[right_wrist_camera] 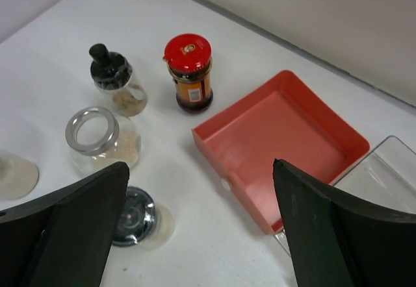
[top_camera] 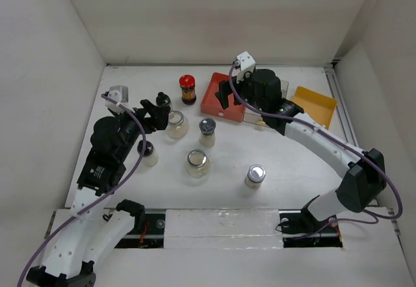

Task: Organize the condiment bottles

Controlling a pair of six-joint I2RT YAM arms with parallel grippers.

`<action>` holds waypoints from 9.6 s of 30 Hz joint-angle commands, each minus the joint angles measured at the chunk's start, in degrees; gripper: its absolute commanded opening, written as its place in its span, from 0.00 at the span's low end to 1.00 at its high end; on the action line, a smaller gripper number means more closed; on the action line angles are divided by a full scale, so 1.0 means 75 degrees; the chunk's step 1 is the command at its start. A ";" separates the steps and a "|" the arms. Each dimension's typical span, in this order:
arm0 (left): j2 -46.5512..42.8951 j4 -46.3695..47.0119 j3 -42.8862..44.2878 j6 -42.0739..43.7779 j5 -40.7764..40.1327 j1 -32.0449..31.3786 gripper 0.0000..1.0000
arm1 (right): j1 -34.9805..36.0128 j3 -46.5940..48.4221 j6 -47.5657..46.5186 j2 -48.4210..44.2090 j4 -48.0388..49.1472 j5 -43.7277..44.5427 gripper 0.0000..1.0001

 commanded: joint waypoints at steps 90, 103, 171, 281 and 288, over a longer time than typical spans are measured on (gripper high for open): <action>-0.0484 0.0607 -0.0586 0.0293 -0.0041 0.0035 0.70 | -0.1856 0.2746 0.1523 0.3724 0.4473 -0.1865 0.51; -0.0390 0.0677 -0.0586 0.0293 0.0029 0.0035 0.70 | -0.1857 0.4591 0.0818 0.5659 0.3135 -0.1374 0.53; -0.0460 0.0607 -0.0586 0.0211 0.0110 0.0035 0.86 | 0.1331 0.0127 0.0314 0.2366 0.0122 0.0268 0.76; -0.1023 0.0560 -0.0668 -0.0223 -0.1096 0.0035 0.77 | 0.1694 0.2893 -0.0120 0.4220 0.1317 -0.1325 0.64; -0.1023 0.0560 -0.0668 -0.0223 -0.1026 0.0035 0.77 | 0.1004 0.2072 0.0033 0.2707 0.1693 -0.1222 0.64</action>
